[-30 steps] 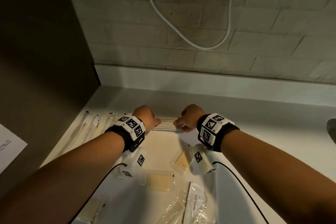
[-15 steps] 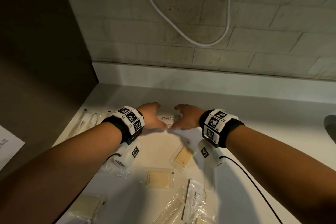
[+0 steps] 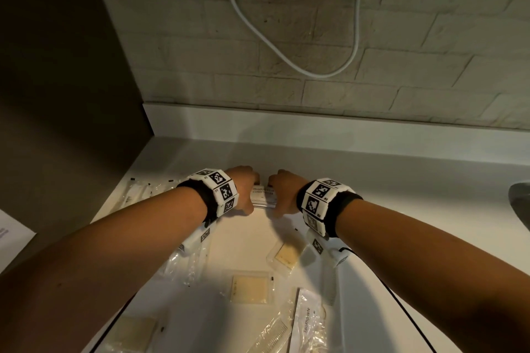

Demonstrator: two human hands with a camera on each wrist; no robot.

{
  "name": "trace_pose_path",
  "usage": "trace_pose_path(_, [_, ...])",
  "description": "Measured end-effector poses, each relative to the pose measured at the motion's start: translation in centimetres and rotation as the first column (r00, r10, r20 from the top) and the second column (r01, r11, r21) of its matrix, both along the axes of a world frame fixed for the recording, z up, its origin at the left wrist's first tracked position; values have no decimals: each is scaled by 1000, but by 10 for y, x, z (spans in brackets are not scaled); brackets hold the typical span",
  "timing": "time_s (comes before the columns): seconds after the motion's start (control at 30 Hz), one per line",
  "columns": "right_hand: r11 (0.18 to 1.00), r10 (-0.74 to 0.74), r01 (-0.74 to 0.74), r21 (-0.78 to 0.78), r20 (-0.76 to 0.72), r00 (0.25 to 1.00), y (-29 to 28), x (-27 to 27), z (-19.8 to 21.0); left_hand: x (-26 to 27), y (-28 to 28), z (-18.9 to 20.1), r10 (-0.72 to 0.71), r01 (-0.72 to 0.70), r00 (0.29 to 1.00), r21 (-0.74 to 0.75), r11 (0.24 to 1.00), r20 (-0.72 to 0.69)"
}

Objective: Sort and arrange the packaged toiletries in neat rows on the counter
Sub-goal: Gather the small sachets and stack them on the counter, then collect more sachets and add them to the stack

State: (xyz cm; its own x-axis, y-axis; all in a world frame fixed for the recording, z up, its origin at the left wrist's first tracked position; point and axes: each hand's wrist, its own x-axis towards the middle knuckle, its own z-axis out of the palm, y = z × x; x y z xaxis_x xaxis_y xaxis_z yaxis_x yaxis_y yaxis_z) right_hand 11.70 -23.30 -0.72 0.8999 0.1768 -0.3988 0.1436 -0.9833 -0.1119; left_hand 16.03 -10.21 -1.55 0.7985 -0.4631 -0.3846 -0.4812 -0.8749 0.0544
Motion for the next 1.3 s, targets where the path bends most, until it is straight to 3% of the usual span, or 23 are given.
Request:
trace_pose_path(1.03, [1000,1,-1,9,16,1000,-2,-3,-2,1,5,-9,-19,19,1000,-32,999,-5])
trace_pose_path(1.3, [991,-68,58,123,80,994,-9,-25,14,-13,21,12,16,-9,998,-111,994,57])
